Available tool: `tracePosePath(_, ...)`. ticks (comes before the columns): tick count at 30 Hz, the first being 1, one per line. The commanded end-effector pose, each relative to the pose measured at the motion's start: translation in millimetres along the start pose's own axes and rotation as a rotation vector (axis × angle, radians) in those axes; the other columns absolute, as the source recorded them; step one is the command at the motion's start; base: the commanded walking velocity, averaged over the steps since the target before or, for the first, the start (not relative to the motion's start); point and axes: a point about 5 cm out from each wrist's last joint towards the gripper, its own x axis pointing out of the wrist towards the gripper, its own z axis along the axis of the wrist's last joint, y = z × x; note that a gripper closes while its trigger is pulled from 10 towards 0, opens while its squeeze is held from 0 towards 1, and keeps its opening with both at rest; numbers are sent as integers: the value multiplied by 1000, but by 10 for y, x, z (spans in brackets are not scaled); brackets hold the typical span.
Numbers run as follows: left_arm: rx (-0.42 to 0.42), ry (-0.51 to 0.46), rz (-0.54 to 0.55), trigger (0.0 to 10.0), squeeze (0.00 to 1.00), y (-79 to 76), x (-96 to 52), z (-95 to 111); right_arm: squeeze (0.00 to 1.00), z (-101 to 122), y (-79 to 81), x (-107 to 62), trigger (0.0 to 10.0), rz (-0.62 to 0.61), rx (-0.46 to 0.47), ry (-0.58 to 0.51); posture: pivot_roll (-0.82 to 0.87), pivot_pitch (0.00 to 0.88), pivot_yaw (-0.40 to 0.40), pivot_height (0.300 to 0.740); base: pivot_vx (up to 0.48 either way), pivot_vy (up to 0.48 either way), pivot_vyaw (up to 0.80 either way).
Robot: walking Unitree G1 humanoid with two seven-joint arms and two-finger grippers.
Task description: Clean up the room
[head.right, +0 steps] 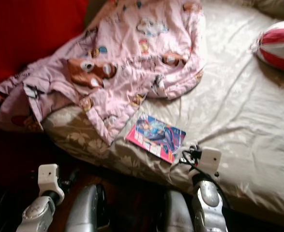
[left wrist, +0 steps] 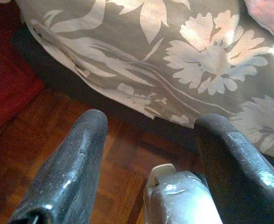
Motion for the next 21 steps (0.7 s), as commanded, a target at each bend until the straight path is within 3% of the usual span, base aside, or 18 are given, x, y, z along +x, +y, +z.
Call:
tracePosePath(1,-7,60,11,10000,0,27,-55,-153,0,-112,-74,-10,10000,-32,-23,45,78,197,-42,677,0,0,0)
tracePosePath(10,-25,182,28,10000,0,-8,-69,-340,0,-354,-180,23,10000,-83,-73,183,73,154,-34,740,0,0,0)
tracePosePath(20,-7,247,20,10000,0,-50,-45,-392,0,-420,-263,37,10000,-121,-95,245,47,105,-26,740,0,0,0)
tracePosePath(21,-13,274,24,10000,0,-83,-28,-409,0,-543,-346,-17,10000,-159,-78,328,44,74,-18,740,0,0,0)
